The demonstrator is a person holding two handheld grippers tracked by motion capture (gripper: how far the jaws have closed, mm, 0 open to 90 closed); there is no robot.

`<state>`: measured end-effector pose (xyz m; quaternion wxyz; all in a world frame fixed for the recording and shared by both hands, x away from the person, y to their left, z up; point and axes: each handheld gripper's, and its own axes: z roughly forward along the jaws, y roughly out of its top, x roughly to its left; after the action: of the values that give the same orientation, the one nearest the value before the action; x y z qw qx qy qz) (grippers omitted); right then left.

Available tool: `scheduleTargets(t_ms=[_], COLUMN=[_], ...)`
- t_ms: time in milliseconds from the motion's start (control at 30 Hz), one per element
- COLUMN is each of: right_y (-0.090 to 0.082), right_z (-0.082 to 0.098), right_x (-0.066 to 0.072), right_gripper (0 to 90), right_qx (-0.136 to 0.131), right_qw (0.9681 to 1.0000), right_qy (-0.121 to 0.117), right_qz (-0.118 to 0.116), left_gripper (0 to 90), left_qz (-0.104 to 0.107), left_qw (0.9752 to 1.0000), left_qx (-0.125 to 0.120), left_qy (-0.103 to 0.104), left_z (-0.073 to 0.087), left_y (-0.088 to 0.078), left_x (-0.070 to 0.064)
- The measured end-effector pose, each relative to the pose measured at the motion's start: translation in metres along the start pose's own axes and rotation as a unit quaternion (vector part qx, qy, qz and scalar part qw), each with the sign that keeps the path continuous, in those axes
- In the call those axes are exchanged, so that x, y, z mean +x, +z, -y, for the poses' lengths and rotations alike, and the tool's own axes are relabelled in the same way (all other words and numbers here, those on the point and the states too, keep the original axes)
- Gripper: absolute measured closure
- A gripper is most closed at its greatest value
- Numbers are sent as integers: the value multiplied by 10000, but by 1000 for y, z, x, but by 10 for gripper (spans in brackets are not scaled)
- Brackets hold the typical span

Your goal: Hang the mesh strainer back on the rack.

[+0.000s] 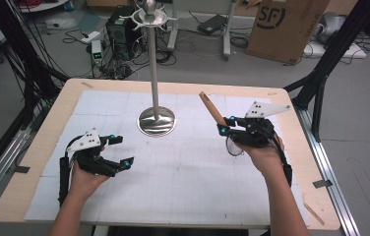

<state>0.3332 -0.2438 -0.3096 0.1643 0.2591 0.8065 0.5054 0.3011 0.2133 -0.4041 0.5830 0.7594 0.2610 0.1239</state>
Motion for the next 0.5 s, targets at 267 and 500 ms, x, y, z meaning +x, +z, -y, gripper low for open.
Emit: scheduleTargets(t_ms=[267, 500], right_y=[4, 9], right_z=[-25, -40], right_x=[0, 4], right_gripper=[686, 686], right_qx=[-278, -395], right_qw=[9995, 9989], right_qy=[-132, -246], right_qz=[-11, -100], left_gripper=[93, 93], left_qz=[14, -5], left_qw=[10000, 10000], left_qx=[8, -13], left_qy=[-9, -7], left_z=[0, 0], left_y=[0, -1], left_x=[0, 1])
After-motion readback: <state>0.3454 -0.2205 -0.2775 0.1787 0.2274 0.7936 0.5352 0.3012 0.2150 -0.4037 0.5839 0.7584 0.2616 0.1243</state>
